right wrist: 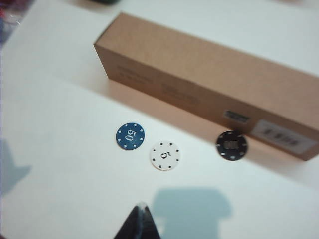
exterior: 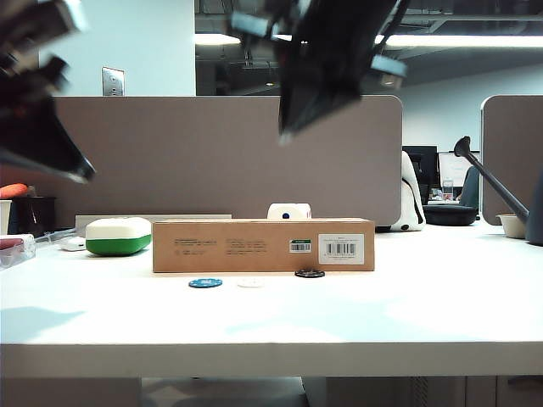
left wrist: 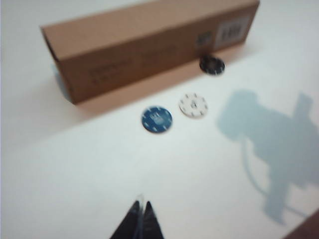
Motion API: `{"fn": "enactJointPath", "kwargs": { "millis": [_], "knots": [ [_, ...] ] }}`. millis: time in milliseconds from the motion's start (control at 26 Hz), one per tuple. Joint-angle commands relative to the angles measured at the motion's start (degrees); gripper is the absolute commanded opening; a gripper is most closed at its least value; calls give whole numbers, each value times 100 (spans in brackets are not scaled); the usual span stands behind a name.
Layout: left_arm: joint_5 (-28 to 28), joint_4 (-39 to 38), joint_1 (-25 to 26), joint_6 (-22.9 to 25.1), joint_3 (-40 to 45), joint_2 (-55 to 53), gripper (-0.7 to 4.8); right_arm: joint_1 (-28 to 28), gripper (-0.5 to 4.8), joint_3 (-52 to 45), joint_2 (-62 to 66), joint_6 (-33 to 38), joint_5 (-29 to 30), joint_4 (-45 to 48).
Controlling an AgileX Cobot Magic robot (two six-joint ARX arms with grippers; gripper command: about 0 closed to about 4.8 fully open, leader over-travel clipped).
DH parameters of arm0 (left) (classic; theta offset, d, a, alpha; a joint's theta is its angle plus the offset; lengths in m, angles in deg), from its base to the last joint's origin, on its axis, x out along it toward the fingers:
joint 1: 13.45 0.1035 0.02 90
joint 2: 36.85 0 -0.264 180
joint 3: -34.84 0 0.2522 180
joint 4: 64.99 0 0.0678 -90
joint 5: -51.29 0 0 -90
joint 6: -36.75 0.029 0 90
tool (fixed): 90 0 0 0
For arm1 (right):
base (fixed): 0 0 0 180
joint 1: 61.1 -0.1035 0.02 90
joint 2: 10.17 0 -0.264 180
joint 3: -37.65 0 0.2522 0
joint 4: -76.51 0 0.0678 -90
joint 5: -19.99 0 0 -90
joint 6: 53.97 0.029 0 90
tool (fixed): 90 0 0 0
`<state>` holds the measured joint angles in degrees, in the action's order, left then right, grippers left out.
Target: Push the chip with the highest value in the row forward next to the rectangular box.
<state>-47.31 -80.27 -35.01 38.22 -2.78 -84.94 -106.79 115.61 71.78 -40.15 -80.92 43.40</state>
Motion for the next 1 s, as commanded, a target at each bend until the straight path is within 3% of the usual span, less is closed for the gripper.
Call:
{"fn": "enactJointPath", "kwargs": {
  "millis": [38,231,346,808,1000],
  "knots": [
    [-420,35,925,4,-31,498,-5,9,-9,17,-815,-234,-79,-584],
    [-411,35,1996,4,-31,1169,-5,4,-9,-295,-2131,-356,-28,-667],
    [-409,33,2334,4,-31,1720,-5,9,-9,-595,-2997,-372,59,-702],
    [-417,31,2371,4,-31,3394,-5,13,-9,-1991,-5775,-374,31,-835],
    [-417,28,2323,2,-31,3694,-5,15,-9,-2146,-6059,-376,31,-846]
  ]
}}
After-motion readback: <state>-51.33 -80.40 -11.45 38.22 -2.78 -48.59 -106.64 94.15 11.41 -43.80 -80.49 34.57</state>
